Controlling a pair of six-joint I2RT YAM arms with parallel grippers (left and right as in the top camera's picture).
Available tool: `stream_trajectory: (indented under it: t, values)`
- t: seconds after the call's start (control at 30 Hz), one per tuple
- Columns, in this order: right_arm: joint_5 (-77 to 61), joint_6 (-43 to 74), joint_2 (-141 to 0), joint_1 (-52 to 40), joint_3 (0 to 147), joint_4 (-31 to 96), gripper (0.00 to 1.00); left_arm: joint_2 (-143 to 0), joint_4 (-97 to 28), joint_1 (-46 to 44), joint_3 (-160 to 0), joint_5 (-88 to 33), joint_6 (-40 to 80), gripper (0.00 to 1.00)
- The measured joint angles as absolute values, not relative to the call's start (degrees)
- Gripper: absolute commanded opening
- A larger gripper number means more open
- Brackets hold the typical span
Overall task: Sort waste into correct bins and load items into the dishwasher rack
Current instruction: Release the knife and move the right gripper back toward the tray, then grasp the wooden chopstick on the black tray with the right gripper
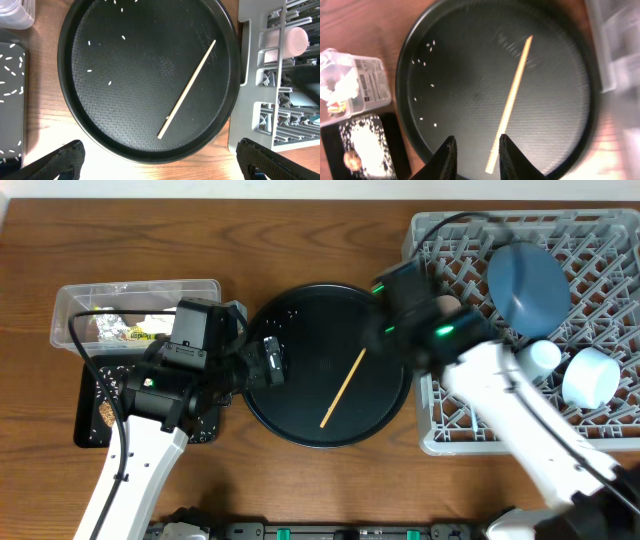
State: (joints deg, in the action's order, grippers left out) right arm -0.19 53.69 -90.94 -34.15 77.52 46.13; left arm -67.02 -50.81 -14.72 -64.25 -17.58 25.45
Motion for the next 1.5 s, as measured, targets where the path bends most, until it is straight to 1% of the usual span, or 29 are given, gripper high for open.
stream_trajectory:
  t: [0.07, 0.13, 0.2, 0.37, 0.57, 0.83, 1.23, 1.33, 1.37, 1.43, 1.47, 1.5]
  values:
    - [2.39, 57.76, -93.25, -37.54, 76.42, 44.82, 0.2, -67.02, -50.83, -14.72, -64.25, -17.58, 25.43, 0.98]
    - [4.78, 61.56, -96.42, -40.53, 75.99, 44.05, 0.15, -67.02, -50.83, -14.72, -64.25, -17.58, 25.45, 0.98]
    - [6.13, 64.31, -99.39, -41.89, 75.94, 43.77, 0.14, -67.02, -50.83, -14.72, -64.25, -17.58, 25.43, 0.98]
    - [6.31, 68.42, -105.78, -41.56, 75.92, 43.27, 0.14, -67.02, -50.83, -14.72, -64.25, -17.58, 25.45, 0.98]
    - [4.38, 69.97, -110.98, -40.49, 75.75, 42.87, 0.16, -67.02, -50.83, -14.72, -64.25, -17.58, 25.43, 0.98]
    - [3.42, 71.26, -112.42, -40.38, 75.61, 42.76, 0.18, -67.02, -50.83, -14.72, -64.25, -17.58, 25.45, 0.98]
    - [3.05, 71.81, -114.91, -40.62, 75.61, 42.52, 0.18, -67.02, -50.83, -14.72, -64.25, -17.58, 25.45, 0.98]
    - [3.03, 71.83, -115.04, -40.62, 75.7, 42.68, 0.15, -67.02, -50.83, -14.72, -64.25, -17.58, 25.45, 0.98]
    - [3.05, 71.81, -115.04, -40.62, 75.7, 42.78, 0.1, -67.02, -50.83, -14.72, -64.25, -17.58, 25.45, 0.98]
    - [3.2, 71.94, -115.11, -40.62, 75.75, 43.2, 0.04, -67.02, -50.83, -14.72, -64.25, -17.58, 25.45, 0.98]
    - [3.25, 72.12, -115.11, -40.62, 75.77, 43.38, 0.01, -67.02, -50.85, -14.72, -64.25, -17.58, 25.45, 0.98]
    - [3.31, 72.34, -115.13, -40.62, 75.79, 43.46, 0.01, -67.02, -50.83, -14.72, -64.25, -17.58, 25.45, 0.98]
